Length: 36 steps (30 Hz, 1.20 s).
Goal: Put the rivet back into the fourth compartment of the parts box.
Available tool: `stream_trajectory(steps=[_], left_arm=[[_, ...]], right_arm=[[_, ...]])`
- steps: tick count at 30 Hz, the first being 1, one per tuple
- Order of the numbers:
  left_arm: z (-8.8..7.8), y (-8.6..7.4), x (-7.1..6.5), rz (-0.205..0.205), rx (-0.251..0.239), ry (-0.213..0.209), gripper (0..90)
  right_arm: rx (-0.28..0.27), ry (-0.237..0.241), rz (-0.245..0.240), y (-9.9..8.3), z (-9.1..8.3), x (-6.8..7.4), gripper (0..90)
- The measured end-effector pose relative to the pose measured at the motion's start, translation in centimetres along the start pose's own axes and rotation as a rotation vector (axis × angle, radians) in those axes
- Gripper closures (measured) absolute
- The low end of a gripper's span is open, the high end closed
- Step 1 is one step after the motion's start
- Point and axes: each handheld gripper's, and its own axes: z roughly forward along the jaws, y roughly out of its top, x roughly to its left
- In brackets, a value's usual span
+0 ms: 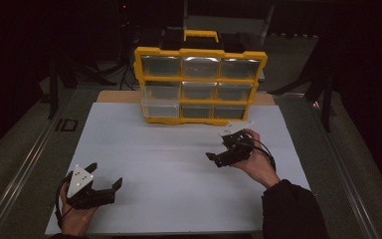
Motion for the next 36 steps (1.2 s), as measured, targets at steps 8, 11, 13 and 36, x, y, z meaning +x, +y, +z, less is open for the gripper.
stream_trajectory(steps=[8, 11, 13, 36], left_arm=[[-0.1, 0.0, 0.2, -0.023, -0.014, 0.002, 3.2], [-0.3, 0.1, 0.3, -0.024, -0.017, 0.004, 3.2], [-0.3, 0.1, 0.3, -0.027, -0.019, 0.007, 3.2], [-1.2, 0.1, 1.2, -0.03, -0.04, 0.047, 3.2]], right_arm=[[-0.088, -0.045, 0.081, -5.8, -2.0, -0.2, 14.9], [-0.134, -0.057, 0.113, -7.4, -2.7, -0.3, 14.9], [-0.155, -0.065, 0.118, -8.2, -2.9, -0.2, 14.8], [-0.371, -0.121, 0.225, -15.4, -5.7, 0.7, 12.7]])
